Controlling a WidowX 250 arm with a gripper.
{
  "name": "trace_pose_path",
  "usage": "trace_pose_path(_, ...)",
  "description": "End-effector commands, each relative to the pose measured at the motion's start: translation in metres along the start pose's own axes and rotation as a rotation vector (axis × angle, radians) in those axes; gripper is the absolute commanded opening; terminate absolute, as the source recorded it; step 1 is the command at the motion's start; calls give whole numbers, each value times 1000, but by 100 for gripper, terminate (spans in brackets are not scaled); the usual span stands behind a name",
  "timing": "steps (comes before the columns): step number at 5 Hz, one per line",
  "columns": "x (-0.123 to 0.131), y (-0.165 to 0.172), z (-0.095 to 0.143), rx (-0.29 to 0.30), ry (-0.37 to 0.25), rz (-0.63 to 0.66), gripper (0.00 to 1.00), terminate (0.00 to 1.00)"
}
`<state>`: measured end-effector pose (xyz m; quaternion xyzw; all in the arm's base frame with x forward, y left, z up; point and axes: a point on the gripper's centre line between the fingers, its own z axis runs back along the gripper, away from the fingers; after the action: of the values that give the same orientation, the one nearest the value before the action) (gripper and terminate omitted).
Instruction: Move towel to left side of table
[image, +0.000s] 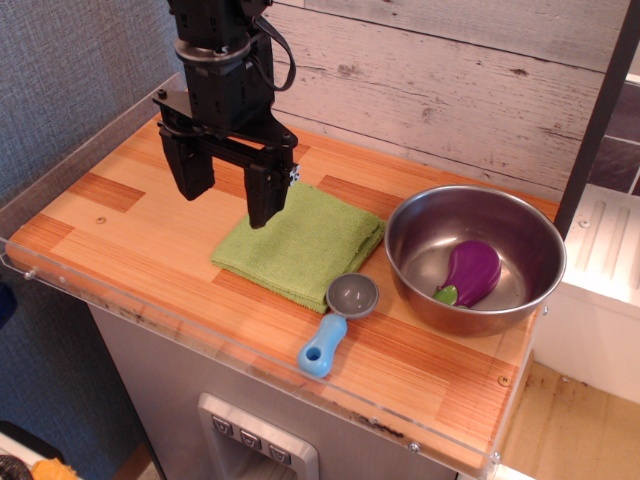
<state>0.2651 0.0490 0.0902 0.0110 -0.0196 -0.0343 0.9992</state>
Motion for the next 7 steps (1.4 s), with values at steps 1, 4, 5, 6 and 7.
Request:
trace_pose_path(1, 0, 0, 0, 0, 0, 0, 100, 0)
trace_pose_path(4, 58, -15, -38, 30, -26, -17, 100, 0)
trace_pose_path(5, 75, -12, -34, 45, -58, -37, 100, 0)
trace_pose_path(6, 72, -7, -39, 48, -53, -36, 100, 0)
trace_pose_path(7, 61, -6, -43, 48, -42, -42, 100, 0)
